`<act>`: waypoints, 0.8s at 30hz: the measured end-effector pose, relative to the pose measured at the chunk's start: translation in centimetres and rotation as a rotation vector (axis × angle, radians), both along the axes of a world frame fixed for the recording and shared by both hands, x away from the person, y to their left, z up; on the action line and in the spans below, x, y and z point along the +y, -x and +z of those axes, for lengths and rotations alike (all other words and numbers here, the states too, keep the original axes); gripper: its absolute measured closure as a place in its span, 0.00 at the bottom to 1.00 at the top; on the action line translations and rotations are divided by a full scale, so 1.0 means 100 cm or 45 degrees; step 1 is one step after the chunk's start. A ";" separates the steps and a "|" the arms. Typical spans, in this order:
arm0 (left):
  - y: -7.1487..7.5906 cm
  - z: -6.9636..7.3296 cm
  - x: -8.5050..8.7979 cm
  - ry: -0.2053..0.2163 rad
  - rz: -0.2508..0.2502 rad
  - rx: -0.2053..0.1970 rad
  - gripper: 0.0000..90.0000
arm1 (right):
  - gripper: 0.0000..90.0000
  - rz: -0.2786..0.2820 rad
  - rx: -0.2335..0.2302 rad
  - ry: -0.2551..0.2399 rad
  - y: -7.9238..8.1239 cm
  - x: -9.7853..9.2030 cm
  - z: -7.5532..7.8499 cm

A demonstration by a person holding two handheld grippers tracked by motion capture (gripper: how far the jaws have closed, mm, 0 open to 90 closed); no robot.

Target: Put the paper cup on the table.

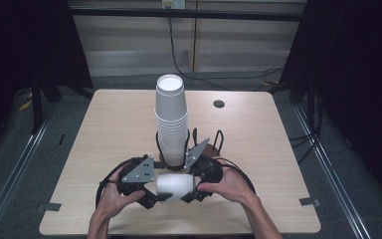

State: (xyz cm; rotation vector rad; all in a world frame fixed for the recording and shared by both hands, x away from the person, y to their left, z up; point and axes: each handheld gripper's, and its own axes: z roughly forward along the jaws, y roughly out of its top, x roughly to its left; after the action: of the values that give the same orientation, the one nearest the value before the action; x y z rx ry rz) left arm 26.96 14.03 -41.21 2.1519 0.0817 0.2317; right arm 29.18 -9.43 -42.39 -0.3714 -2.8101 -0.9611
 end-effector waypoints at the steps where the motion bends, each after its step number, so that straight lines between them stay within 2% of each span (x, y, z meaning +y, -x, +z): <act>1: -0.001 0.000 0.002 0.022 0.020 0.015 0.17 | 0.27 -0.002 0.004 -0.014 0.000 -0.001 0.000; 3: -0.004 0.000 0.006 0.053 0.043 0.057 0.17 | 0.27 -0.019 0.001 -0.035 0.000 -0.003 0.001; 9: -0.004 -0.004 0.013 0.116 0.058 0.061 0.17 | 0.27 -0.068 -0.006 -0.093 -0.001 -0.011 0.000; 11: -0.004 -0.005 0.016 0.154 0.101 0.067 0.17 | 0.27 -0.081 0.000 -0.124 -0.001 -0.012 -0.001; 13: -0.004 -0.006 0.017 0.209 0.121 0.100 0.17 | 0.27 -0.090 -0.004 -0.143 -0.001 -0.011 -0.002; 19: -0.003 -0.008 0.027 0.267 0.146 0.102 0.17 | 0.27 -0.139 0.008 -0.211 -0.001 -0.016 -0.008; 24: 0.000 -0.011 0.030 0.292 0.149 0.112 0.18 | 0.27 -0.173 0.012 -0.267 0.002 -0.022 -0.015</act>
State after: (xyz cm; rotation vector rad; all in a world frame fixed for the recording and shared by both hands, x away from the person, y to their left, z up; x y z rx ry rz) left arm 26.99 17.07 -42.29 1.9303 0.2725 0.1858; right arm 29.01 -11.66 -43.89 -0.5419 -2.6694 -1.2651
